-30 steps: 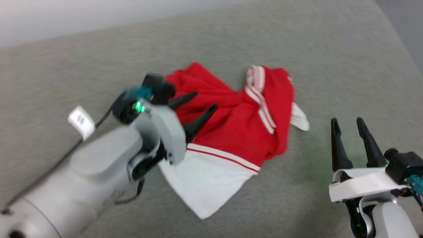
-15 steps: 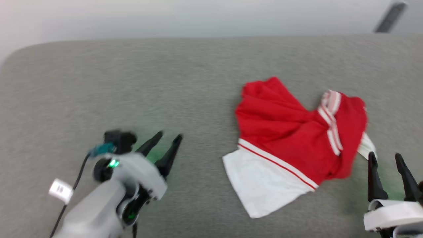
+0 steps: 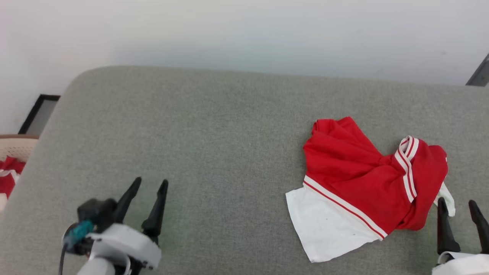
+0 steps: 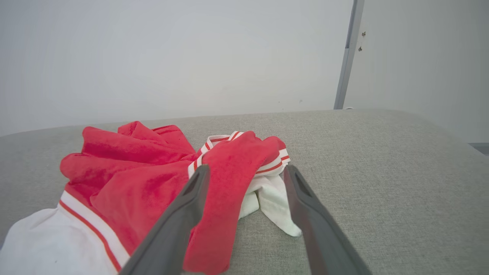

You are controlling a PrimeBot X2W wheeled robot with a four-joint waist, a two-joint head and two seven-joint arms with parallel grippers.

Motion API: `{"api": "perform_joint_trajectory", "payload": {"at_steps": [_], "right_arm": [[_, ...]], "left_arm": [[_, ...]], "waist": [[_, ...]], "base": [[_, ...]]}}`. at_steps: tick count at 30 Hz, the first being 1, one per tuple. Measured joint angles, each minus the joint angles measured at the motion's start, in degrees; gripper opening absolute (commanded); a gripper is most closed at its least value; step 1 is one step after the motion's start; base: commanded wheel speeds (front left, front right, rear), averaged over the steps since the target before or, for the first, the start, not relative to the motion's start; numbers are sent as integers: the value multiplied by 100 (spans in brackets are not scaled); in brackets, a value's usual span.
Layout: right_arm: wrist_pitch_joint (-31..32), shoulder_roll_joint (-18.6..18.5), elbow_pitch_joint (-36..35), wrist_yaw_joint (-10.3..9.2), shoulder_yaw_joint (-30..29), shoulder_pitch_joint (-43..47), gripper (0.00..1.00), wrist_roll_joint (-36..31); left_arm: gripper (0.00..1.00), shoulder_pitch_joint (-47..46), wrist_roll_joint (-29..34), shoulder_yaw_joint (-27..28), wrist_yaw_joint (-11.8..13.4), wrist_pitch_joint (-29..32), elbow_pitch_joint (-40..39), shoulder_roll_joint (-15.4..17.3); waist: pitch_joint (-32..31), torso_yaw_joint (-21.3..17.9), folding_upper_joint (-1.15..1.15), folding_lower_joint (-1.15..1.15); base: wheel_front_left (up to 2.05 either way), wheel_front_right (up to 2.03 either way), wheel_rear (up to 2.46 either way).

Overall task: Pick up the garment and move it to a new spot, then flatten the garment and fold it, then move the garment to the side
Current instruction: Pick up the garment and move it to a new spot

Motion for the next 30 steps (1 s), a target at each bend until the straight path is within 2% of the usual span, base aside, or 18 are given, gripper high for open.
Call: {"api": "perform_joint_trajectory", "payload": {"at_steps": [7,12,20,30], "right_arm": [[0,-65,-130,0,-123,52,100,-1],[0,-124,-246,0,-255,55,100,4],[0,-129,-264,0,-263,55,100,19],[0,-101,-215,0,-188,58,100,33]], "left_arm": [[100,963,1106,1107,49,0,-1092,-420],[100,1444,1647,1655,47,0,-1718,-788],[100,1873,2150,1985,-2,0,-2020,-1193],[100,1922,2242,2059,-29,0,-2020,-1291]], "waist": [[-151,-63,0,0],[-170,-144,0,0],[-192,-230,0,0],[-284,-311,0,0]], "base": [[0,0,0],[0,0,0],[0,0,0],[0,0,0]]}}
